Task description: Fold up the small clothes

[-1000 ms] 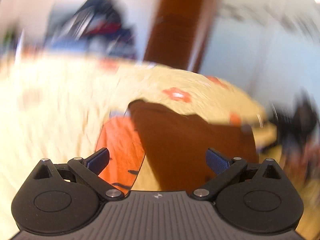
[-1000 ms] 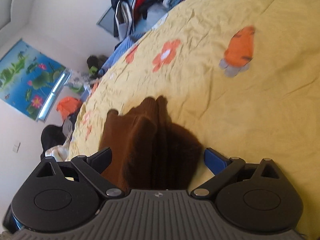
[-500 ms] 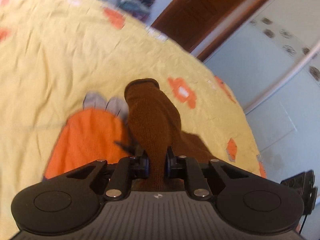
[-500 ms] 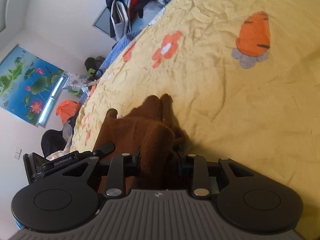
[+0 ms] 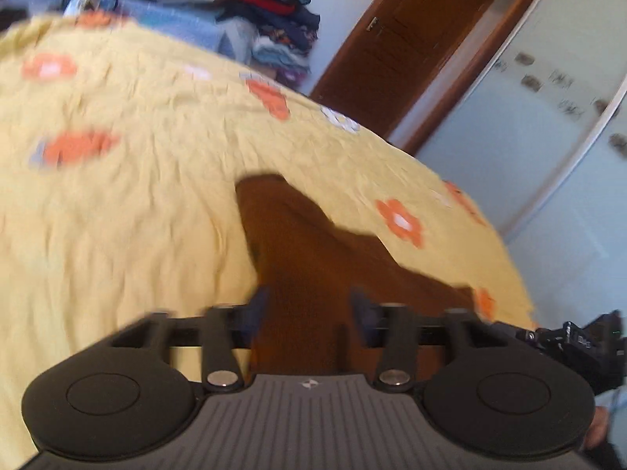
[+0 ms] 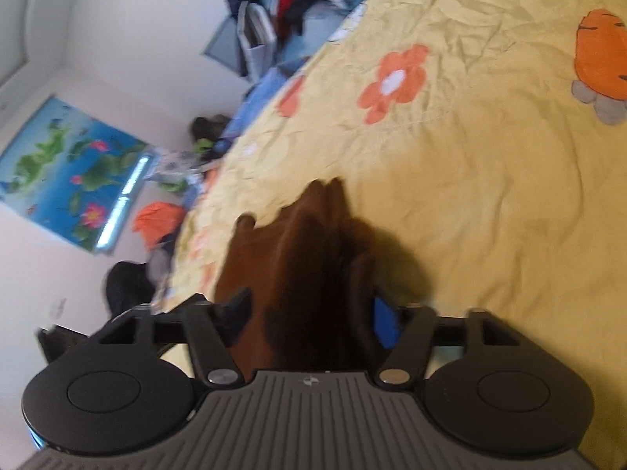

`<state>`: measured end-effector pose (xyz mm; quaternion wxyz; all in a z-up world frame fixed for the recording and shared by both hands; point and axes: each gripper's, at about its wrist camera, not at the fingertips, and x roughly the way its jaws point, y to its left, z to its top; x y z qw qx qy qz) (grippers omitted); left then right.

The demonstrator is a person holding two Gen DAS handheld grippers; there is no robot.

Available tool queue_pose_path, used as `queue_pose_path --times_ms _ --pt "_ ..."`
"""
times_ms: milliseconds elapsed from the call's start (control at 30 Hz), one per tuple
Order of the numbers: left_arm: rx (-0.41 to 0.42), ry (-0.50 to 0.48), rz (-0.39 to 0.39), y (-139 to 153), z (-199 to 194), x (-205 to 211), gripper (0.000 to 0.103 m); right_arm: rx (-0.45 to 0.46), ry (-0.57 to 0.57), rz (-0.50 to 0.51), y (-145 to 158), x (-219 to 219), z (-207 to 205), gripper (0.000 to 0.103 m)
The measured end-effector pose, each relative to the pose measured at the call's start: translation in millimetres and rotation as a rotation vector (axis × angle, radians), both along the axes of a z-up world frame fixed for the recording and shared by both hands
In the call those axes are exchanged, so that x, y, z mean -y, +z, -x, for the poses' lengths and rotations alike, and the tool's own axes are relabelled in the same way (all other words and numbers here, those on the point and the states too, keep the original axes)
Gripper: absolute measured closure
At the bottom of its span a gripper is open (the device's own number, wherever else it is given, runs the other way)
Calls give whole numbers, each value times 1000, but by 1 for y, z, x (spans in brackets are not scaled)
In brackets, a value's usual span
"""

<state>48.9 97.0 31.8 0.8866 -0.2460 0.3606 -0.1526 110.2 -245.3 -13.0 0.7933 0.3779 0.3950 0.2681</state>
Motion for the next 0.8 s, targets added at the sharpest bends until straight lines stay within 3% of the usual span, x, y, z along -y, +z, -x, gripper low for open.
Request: queue_pose_path --times_ms 67,167,200,233,267,300,367,467,567,600,633,700,767,800 --pt "-42 -27 64 -14 26 -1 23 -22 53 -5 0 3 20 17" --pt "-138 -39 150 -40 32 7 26 -62 133 26 -7 -10 36 21" --pt "-131 -41 172 -45 35 10 39 -70 159 50 -11 -18 40 29" --pt "-139 -43 153 -47 35 14 69 -62 173 64 -14 -24 43 37" --pt "-159 -42 117 -47 34 18 81 -67 187 81 -16 -30 43 53" --pt "-178 -35 108 -48 34 19 85 -79 204 108 -17 -35 44 72" --pt "-165 -50 101 -40 39 17 87 -64 227 127 -12 -37 51 75" --pt "-148 -90 -14 -35 56 23 87 -66 245 126 -9 -30 64 78" --pt "-58 -90 -165 -31 73 36 74 -69 204 62 -22 -20 74 82" --pt "-36 -74 -226 -21 80 43 60 -94 194 33 -21 -17 73 73" --pt "-1 -67 -270 -12 87 47 39 -109 180 30 -15 -14 71 67" --pt "147 -65 -341 7 106 54 11 -26 115 82 10 -7 69 38" --pt "265 -92 -418 14 117 64 9 69 58 126 34 -3 59 31" --pt "269 -122 -461 13 114 72 9 85 36 132 41 -3 49 31"
